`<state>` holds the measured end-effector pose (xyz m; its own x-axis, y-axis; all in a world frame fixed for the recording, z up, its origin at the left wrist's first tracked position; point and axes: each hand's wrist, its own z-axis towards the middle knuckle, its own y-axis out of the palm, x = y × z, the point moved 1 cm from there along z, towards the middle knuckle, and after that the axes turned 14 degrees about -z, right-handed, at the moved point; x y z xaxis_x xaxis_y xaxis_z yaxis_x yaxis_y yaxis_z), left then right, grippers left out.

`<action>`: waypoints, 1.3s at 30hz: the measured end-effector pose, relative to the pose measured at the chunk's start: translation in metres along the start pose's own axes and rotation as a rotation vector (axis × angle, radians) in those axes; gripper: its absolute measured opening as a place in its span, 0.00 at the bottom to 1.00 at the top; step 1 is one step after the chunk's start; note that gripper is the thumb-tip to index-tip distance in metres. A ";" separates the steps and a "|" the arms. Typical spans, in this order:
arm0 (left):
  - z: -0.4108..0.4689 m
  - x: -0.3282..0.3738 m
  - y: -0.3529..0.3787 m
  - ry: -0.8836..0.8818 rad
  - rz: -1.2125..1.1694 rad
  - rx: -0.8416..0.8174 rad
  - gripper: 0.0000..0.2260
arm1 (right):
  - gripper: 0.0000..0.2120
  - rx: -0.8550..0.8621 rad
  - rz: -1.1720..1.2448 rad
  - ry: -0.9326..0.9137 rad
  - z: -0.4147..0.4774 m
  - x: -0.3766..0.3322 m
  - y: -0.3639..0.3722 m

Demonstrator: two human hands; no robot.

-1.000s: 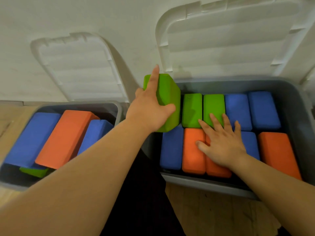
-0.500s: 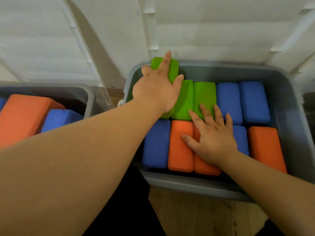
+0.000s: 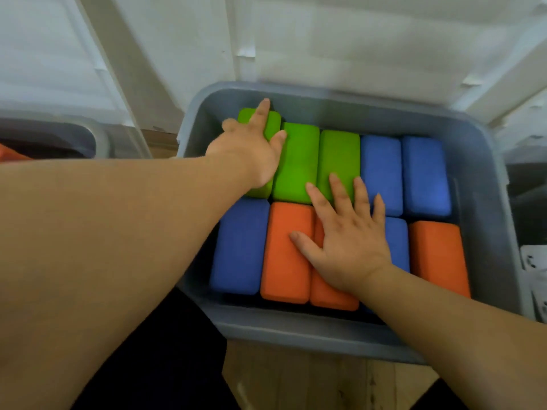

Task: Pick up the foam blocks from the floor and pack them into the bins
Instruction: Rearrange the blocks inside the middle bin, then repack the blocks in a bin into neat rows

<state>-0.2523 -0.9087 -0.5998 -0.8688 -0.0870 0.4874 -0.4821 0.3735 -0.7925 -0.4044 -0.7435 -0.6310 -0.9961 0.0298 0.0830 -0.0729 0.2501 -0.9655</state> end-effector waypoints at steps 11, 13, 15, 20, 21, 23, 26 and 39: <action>-0.021 -0.025 0.019 0.189 0.113 -0.107 0.30 | 0.40 0.025 0.019 0.011 0.001 0.004 0.006; -0.019 -0.030 0.016 0.213 0.124 -0.126 0.30 | 0.40 0.015 0.015 0.009 0.001 0.002 0.004; -0.015 -0.029 0.017 0.199 0.142 -0.134 0.30 | 0.41 0.015 0.011 0.009 0.002 0.003 0.004; -0.008 -0.025 0.019 0.182 0.166 -0.174 0.31 | 0.41 0.015 -0.003 0.018 0.005 0.006 0.007; -0.008 -0.026 0.018 0.179 0.171 -0.176 0.31 | 0.41 0.013 -0.004 0.018 0.005 0.006 0.007; -0.008 -0.025 0.017 0.176 0.173 -0.175 0.30 | 0.41 -0.008 -0.015 0.019 0.005 0.006 0.006; -0.020 -0.024 0.017 0.128 0.165 -0.186 0.31 | 0.41 -0.089 -0.046 0.032 0.004 0.006 0.001; -0.274 -0.106 -0.149 -0.079 0.104 -0.177 0.36 | 0.43 -0.473 0.057 0.025 -0.058 -0.098 -0.136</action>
<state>-0.0571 -0.7018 -0.4328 -0.9224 -0.1090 0.3705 -0.3679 0.5399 -0.7571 -0.2938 -0.7241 -0.4936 -0.9960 0.0778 0.0443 0.0182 0.6605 -0.7506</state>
